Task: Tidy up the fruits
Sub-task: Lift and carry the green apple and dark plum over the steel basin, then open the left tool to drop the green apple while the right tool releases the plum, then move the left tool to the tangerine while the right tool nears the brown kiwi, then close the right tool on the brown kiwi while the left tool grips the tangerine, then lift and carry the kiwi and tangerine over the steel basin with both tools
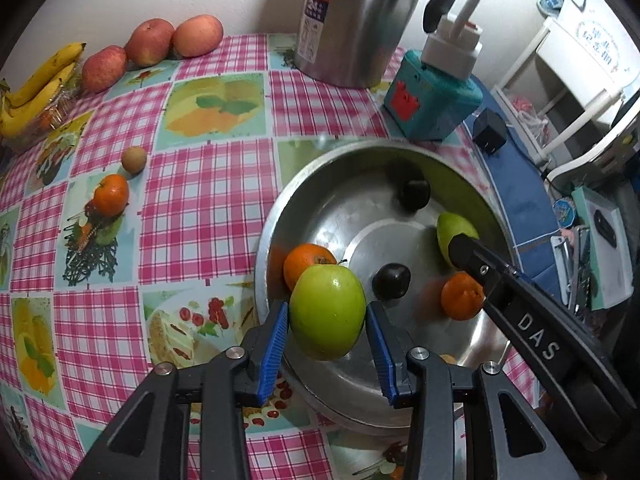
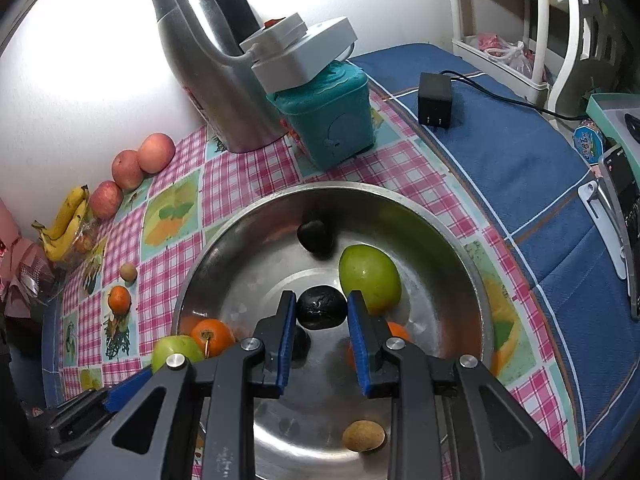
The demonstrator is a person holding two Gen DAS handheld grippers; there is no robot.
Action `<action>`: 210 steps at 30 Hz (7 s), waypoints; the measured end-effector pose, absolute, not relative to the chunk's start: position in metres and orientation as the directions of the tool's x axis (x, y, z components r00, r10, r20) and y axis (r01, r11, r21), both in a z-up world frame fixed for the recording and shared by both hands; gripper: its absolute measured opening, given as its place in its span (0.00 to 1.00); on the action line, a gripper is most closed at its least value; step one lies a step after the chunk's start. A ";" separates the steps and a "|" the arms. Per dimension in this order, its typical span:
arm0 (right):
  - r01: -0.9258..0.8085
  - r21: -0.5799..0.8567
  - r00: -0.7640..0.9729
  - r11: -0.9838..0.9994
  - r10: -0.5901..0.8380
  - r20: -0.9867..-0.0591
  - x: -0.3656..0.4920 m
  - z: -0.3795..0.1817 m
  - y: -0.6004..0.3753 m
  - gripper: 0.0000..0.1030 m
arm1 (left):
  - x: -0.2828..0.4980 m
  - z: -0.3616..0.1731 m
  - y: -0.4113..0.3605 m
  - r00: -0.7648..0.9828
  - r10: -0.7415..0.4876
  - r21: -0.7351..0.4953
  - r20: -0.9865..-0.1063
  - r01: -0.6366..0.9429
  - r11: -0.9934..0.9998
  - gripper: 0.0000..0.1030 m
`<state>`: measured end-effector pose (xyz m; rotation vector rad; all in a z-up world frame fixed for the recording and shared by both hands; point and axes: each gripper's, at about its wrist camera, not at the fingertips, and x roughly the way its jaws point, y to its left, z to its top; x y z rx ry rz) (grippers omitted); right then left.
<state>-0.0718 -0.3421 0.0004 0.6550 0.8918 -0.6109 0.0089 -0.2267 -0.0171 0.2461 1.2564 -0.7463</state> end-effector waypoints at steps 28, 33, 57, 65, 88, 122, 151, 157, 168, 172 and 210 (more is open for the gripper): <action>0.728 0.244 0.469 0.640 -0.205 -0.859 -0.070 -0.007 -0.343 0.27 | 0.007 -0.033 -0.234 0.089 -0.336 -0.205 -0.938 0.640 0.741 0.41; 0.727 0.243 0.469 0.643 -0.205 -0.859 -0.070 -0.007 -0.342 0.27 | 0.006 -0.028 -0.234 0.099 -0.349 -0.206 -0.932 0.646 0.735 0.42; 0.731 0.231 0.464 0.643 -0.220 -0.858 -0.069 -0.002 -0.340 0.36 | 0.031 -0.022 -0.210 0.126 -0.348 -0.219 -0.929 0.569 0.792 0.61; 0.706 0.189 0.448 0.683 -0.223 -0.865 -0.058 0.000 -0.324 0.35 | 0.068 -0.020 -0.166 0.172 -0.349 -0.243 -0.921 0.447 0.861 0.62; 0.605 0.129 0.452 0.785 -0.205 -0.868 -0.027 0.011 -0.271 0.40 | 0.090 -0.020 -0.133 0.275 -0.254 -0.138 -0.927 0.381 0.914 0.99; 0.633 0.140 0.500 0.762 -0.264 -0.825 -0.030 0.018 -0.276 0.97 | 0.093 0.012 -0.129 0.486 -0.313 -0.094 -0.816 0.423 0.901 1.00; 0.572 0.070 0.523 0.817 -0.298 -0.799 0.025 0.018 -0.242 0.97 | 0.145 -0.004 -0.109 0.471 -0.305 -0.110 -0.828 0.396 0.912 1.00; 0.537 0.103 0.567 0.837 -0.268 -0.779 0.050 0.022 -0.237 0.97 | 0.173 -0.013 -0.090 0.438 -0.322 -0.161 -0.839 0.366 0.917 1.00; 0.462 0.246 0.590 0.852 -0.088 -0.802 0.120 0.000 -0.231 0.91 | 0.207 -0.048 -0.054 0.350 -0.362 -0.277 -0.864 0.270 0.922 0.99; 0.452 0.316 0.566 0.834 0.006 -0.825 0.141 -0.014 -0.235 0.79 | 0.203 -0.055 -0.061 0.322 -0.386 -0.288 -0.865 0.313 0.905 0.97; 0.373 0.393 0.539 0.840 0.148 -0.829 0.122 -0.002 -0.233 0.27 | 0.163 -0.035 -0.082 0.205 -0.461 -0.361 -0.863 0.387 0.849 0.34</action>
